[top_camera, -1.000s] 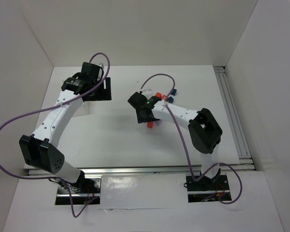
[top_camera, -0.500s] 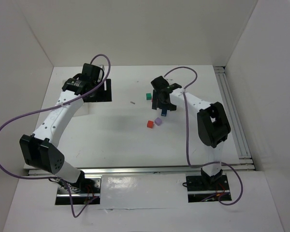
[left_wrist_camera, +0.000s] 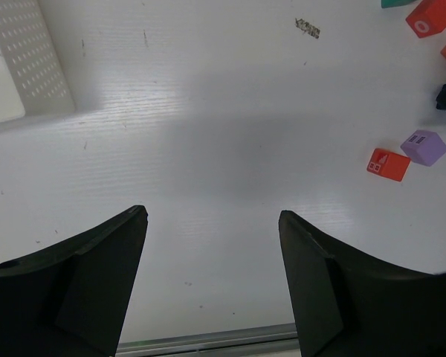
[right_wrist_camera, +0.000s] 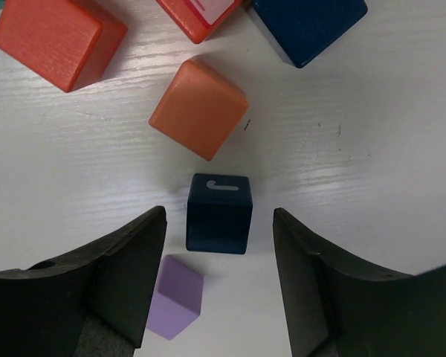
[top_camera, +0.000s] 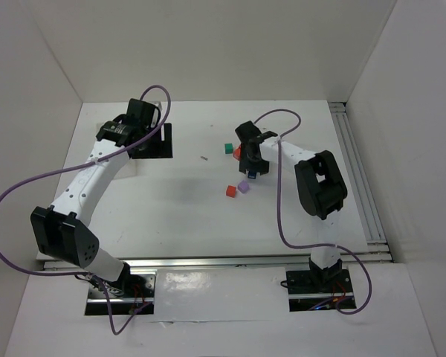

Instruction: Build the wood block tower

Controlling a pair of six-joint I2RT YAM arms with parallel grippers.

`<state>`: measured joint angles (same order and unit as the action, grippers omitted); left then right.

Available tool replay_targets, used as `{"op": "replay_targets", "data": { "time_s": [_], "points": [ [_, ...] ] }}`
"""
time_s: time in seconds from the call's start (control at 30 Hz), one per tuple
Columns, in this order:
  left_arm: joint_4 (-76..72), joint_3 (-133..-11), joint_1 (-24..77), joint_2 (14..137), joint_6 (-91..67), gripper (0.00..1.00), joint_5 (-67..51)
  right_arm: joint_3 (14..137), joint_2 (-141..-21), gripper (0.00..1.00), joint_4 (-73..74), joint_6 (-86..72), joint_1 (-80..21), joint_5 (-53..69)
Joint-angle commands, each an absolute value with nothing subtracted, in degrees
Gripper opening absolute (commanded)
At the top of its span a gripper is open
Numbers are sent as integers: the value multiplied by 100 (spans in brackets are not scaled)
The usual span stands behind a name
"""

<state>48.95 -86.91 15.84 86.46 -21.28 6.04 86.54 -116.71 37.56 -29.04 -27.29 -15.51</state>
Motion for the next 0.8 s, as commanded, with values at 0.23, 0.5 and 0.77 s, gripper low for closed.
{"op": "replay_targets", "data": {
  "time_s": [0.23,0.5,0.77],
  "points": [
    [4843,-8631,1556,8517,-2101,84,510,8411,-11409,40,3182,-2892,-2628,-1477],
    [4843,-8456,1556,8517,-2101,83,510,7349,-10575,34,3023,-2839,-2681,-1529],
    [4448,-8034,1810,8622,-2425,75,62,6688,-10151,34,2839,-2839,-2786,-1310]
  ]
}}
